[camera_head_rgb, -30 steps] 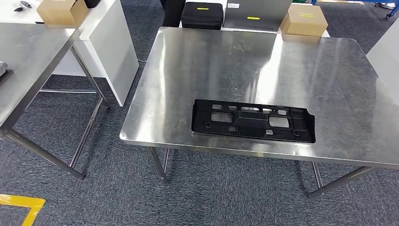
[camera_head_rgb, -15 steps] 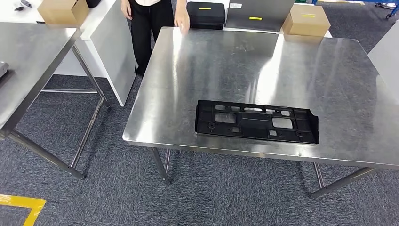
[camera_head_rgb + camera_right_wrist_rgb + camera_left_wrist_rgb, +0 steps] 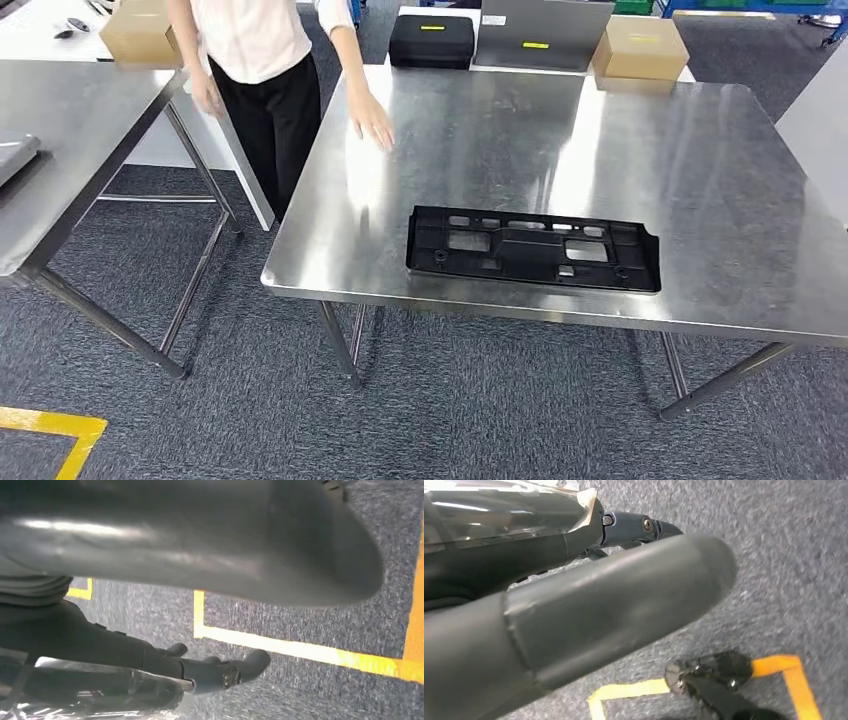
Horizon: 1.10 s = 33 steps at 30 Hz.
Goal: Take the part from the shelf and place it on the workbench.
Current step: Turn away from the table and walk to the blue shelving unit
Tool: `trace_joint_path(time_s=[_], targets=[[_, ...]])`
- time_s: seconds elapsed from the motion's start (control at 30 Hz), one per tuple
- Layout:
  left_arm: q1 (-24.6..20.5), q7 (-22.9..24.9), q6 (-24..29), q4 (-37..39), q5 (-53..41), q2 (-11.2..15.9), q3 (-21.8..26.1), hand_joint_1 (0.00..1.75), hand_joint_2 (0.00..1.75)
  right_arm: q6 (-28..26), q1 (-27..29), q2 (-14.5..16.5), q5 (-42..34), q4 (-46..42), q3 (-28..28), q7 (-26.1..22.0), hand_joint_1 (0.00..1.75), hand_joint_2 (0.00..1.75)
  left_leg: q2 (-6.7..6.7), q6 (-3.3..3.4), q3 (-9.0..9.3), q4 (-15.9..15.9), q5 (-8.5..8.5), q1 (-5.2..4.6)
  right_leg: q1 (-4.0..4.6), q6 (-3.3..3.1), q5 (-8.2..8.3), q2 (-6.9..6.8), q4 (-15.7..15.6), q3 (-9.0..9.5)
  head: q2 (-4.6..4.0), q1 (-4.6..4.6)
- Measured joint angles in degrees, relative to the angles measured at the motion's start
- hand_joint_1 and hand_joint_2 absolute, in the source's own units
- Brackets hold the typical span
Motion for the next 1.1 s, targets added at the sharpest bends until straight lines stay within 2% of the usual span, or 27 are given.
trace_joint_path(time_s=[0.07, 0.1, 0.13, 0.17, 0.2, 0.27, 0.33, 0.37, 0.4, 0.47, 0.5, 0.53, 0.57, 0.6, 0.63, 0.67, 0.7, 0.73, 0.77, 0.8, 0.83, 0.87, 0.9, 0.97, 1.0, 1.03, 1.1], targets=[[-0.06, 0.06, -0.05, 0.01, 0.14, -0.29, -0.03, 0.0, 0.0, 0.39, -0.01, -0.05, 0.45, 0.03, 0.57, 0.44, 0.0, 0.0, 0.18, -0.77, -1.55, 5.0, -5.37, 0.48, -0.07, -0.9, 0.91, -0.33, -0.04, -0.91, -0.01, -0.26], [-0.14, 0.07, -0.07, 0.01, 0.22, -0.42, -0.04, 0.0, 0.0, 0.49, 0.06, -0.13, 0.58, 0.03, 0.8, 0.62, 0.0, 0.0, 0.23, -1.18, -2.29, 8.5, -8.09, 0.75, -0.01, -1.1, 1.35, -0.5, 0.0, -1.47, -0.01, -0.36], [-0.2, 0.07, -0.06, 0.01, 0.33, -0.49, -0.04, 0.0, 0.0, 0.54, 0.1, -0.18, 0.7, 0.03, 1.02, 0.75, 0.0, 0.0, 0.24, -1.56, -2.6, 11.46, -9.74, 1.04, 0.04, -1.09, 1.79, -0.64, 0.05, -2.08, -0.01, -0.37], [-0.26, 0.07, -0.05, 0.01, 0.45, -0.53, -0.04, 0.0, 0.0, 0.56, 0.12, -0.22, 0.81, 0.03, 1.23, 0.85, 0.0, 0.0, 0.27, -1.88, -2.22, 13.06, -10.12, 1.33, 0.07, -0.99, 2.24, -0.75, 0.12, -2.57, -0.01, -0.38], [-0.32, 0.07, -0.05, 0.01, 0.57, -0.55, -0.04, 0.0, 0.0, 0.56, 0.12, -0.26, 0.89, 0.03, 1.43, 0.92, 0.0, 0.0, 0.33, -2.12, -1.0, 13.05, -9.51, 1.63, 0.05, -0.79, 2.68, -0.81, 0.22, -3.12, 0.0, -0.4], [-0.57, 0.06, -0.06, -0.01, 0.68, -0.56, -0.03, 0.0, 0.0, 0.56, 0.11, -0.26, 0.96, 0.04, 1.66, 0.97, 0.0, 0.0, 0.56, -2.34, 4.13, 7.33, -6.94, 2.1, -0.03, -0.26, 3.45, -0.85, 0.5, -3.97, 0.0, -0.44], [-0.95, -0.04, -0.07, -0.01, 0.68, -0.61, -0.03, 0.0, 0.0, 0.56, 0.1, -0.25, 1.08, 0.05, 1.87, 1.03, 0.0, 0.0, 0.7, -2.26, 9.2, 0.15, -6.05, 2.11, 0.06, 0.56, 4.2, -0.92, 0.77, -4.75, 0.0, -0.4], [-1.07, -0.11, -0.07, -0.01, 0.68, -0.65, -0.03, 0.0, 0.0, 0.56, 0.07, -0.25, 1.17, 0.05, 1.96, 1.08, 0.0, 0.0, 0.7, -2.13, 10.42, -1.92, -6.17, 1.94, 0.11, 1.02, 4.57, -0.99, 0.84, -4.97, -0.01, -0.4], [-1.1, -0.18, -0.07, -0.01, 0.67, -0.68, -0.03, 0.0, 0.0, 0.56, 0.04, -0.24, 1.25, 0.05, 2.04, 1.12, 0.0, 0.0, 0.67, -1.86, 10.6, -2.64, -6.27, 1.64, 0.09, 1.49, 5.0, -1.05, 0.79, -5.13, -0.01, -0.35], [-1.0, -0.26, -0.08, 0.0, 0.67, -0.78, -0.03, 0.0, 0.0, 0.56, 0.11, -0.25, 1.37, 0.05, 2.22, 1.15, 0.0, 0.0, 0.87, -0.69, 9.84, -3.02, -5.54, 1.29, 0.03, 2.32, 5.36, -1.0, 0.86, -5.52, -0.01, -0.33], [-0.97, -0.3, -0.07, 0.0, 0.68, -0.85, -0.03, 0.0, 0.0, 0.56, 0.17, -0.28, 1.4, 0.05, 2.32, 1.15, 0.0, 0.0, 1.01, 0.09, 9.29, -3.22, -4.97, 1.2, 0.02, 2.33, 4.44, -0.87, 1.74, -6.08, 0.0, -0.25], [-0.96, -0.33, -0.04, 0.0, 0.71, -0.91, -0.02, 0.0, 0.0, 0.56, 0.24, -0.3, 1.43, 0.05, 2.41, 1.16, 0.0, 0.0, 1.14, 0.88, 8.62, -3.45, -4.33, 1.17, 0.05, 2.05, 2.63, -0.72, 3.59, -6.92, 0.0, -0.12], [-0.98, -0.38, 0.01, -0.01, 0.74, -0.95, -0.02, 0.0, 0.0, 0.56, 0.24, -0.32, 1.45, 0.05, 2.5, 1.16, 0.0, 0.0, 1.24, 1.42, 7.9, -3.51, -3.7, 1.12, -0.05, 1.48, -0.06, -0.56, 6.7, -7.94, -0.01, 0.01], [-0.96, -0.42, 0.07, -0.01, 0.78, -0.95, -0.01, 0.0, 0.0, 0.56, 0.27, -0.3, 1.46, 0.06, 2.63, 1.17, 0.0, 0.0, 1.23, 1.76, 7.07, -3.5, -3.13, 1.01, -0.01, 1.02, -2.69, -0.46, 10.34, -8.93, -0.01, 0.15], [-0.93, -0.45, 0.13, -0.01, 0.81, -0.95, 0.0, 0.0, 0.0, 0.56, 0.28, -0.28, 1.47, 0.07, 2.74, 1.17, 0.0, 0.0, 1.25, 1.93, 6.3, -3.46, -2.51, 0.88, -0.03, 0.88, -4.49, -0.39, 13.78, -9.53, -0.01, 0.23], [-0.92, -0.48, 0.19, 0.0, 0.84, -0.99, 0.01, 0.0, 0.0, 0.56, 0.29, -0.29, 1.49, 0.07, 2.84, 1.17, 0.0, 0.0, 1.28, 1.92, 5.43, -3.41, -1.86, 0.78, -0.02, 1.11, -5.16, -0.33, 16.24, -9.5, -0.01, 0.24], [-0.91, -0.48, 0.24, 0.0, 0.9, -1.04, 0.01, 0.0, 0.0, 0.56, 0.29, -0.31, 1.53, 0.08, 2.91, 1.16, 0.0, 0.0, 1.29, 1.86, 4.63, -3.31, -1.24, 0.7, -0.01, 1.62, -4.57, -0.3, 16.88, -8.64, 0.0, 0.24], [-0.9, -0.49, 0.31, 0.0, 0.97, -1.09, 0.0, 0.0, 0.0, 0.57, 0.27, -0.33, 1.57, 0.08, 2.96, 1.16, 0.0, 0.0, 1.27, 1.76, 3.9, -3.17, -0.66, 0.65, 0.0, 2.19, -3.29, -0.27, 15.65, -6.9, 0.0, 0.25], [-0.9, -0.49, 0.38, 0.01, 1.03, -1.15, 0.0, 0.0, 0.0, 0.57, 0.23, -0.37, 1.61, 0.08, 3.01, 1.16, 0.0, 0.0, 1.24, 1.59, 3.2, -2.97, -0.11, 0.62, 0.01, 2.58, -2.03, -0.25, 12.54, -4.23, -0.01, 0.26], [-0.89, -0.49, 0.46, 0.0, 1.09, -1.19, 0.0, 0.0, 0.0, 0.57, 0.15, -0.4, 1.63, 0.07, 3.07, 1.16, 0.0, 0.0, 1.21, 1.34, 2.57, -2.68, 0.35, 0.53, 0.09, 2.64, -1.42, -0.21, 8.31, -1.05, -0.01, 0.27], [-0.89, -0.5, 0.54, 0.01, 1.1, -1.22, 0.01, 0.0, 0.0, 0.57, 0.07, -0.44, 1.64, 0.07, 3.13, 1.16, 0.0, 0.0, 1.2, 1.05, 2.04, -2.4, 0.8, 0.43, 0.3, 2.47, -1.47, -0.13, 4.09, 1.69, -0.01, 0.23], [-0.9, -0.5, 0.58, 0.01, 1.1, -1.25, 0.01, 0.0, 0.0, 0.6, -0.01, -0.46, 1.64, 0.07, 3.17, 1.16, 0.0, 0.0, 1.22, 0.71, 1.57, -2.15, 1.3, 0.34, 0.5, 2.15, -1.92, -0.05, 0.86, 3.47, -0.01, 0.2], [-0.91, -0.51, 0.61, 0.01, 1.1, -1.25, 0.01, 0.0, 0.0, 0.63, -0.05, -0.48, 1.64, 0.07, 3.2, 1.16, 0.0, 0.0, 1.24, 0.37, 1.23, -2.02, 1.76, 0.28, 0.76, 1.87, -2.39, 0.02, -0.9, 4.19, -0.01, 0.17], [-0.83, -0.54, 0.61, 0.01, 1.1, -1.21, 0.01, 0.0, 0.0, 0.77, 0.06, -0.39, 1.63, 0.09, 3.22, 1.16, 0.0, 0.0, 1.19, -0.3, 0.75, -1.82, 2.34, 0.46, 0.56, 1.05, -2.21, -0.04, -1.48, 3.56, -0.01, 0.21], [-0.77, -0.55, 0.61, 0.02, 1.1, -1.19, 0.02, 0.0, 0.0, 0.84, 0.12, -0.35, 1.62, 0.11, 3.22, 1.17, 0.0, 0.0, 1.13, -0.62, 0.4, -1.23, 1.48, 0.61, 0.32, 0.45, -1.79, -0.15, -1.47, 3.18, 0.0, 0.17], [-0.69, -0.57, 0.61, 0.02, 1.1, -1.18, 0.02, 0.0, 0.0, 0.97, 0.16, -0.32, 1.6, 0.13, 3.23, 1.18, 0.0, 0.0, 1.06, -0.95, -0.15, 0.26, -0.46, 0.8, 0.06, -0.28, -1.23, -0.3, -1.52, 2.73, 0.0, 0.07], [-0.63, -0.71, 0.61, 0.03, 1.1, -1.19, 0.01, 0.0, 0.0, 1.2, 0.17, -0.33, 1.54, 0.14, 3.23, 1.19, 0.0, 0.0, 1.01, -1.56, -1.65, 6.03, -6.22, 1.11, 0.05, -1.21, -0.11, -0.58, -1.51, 1.56, 0.0, -0.2]])
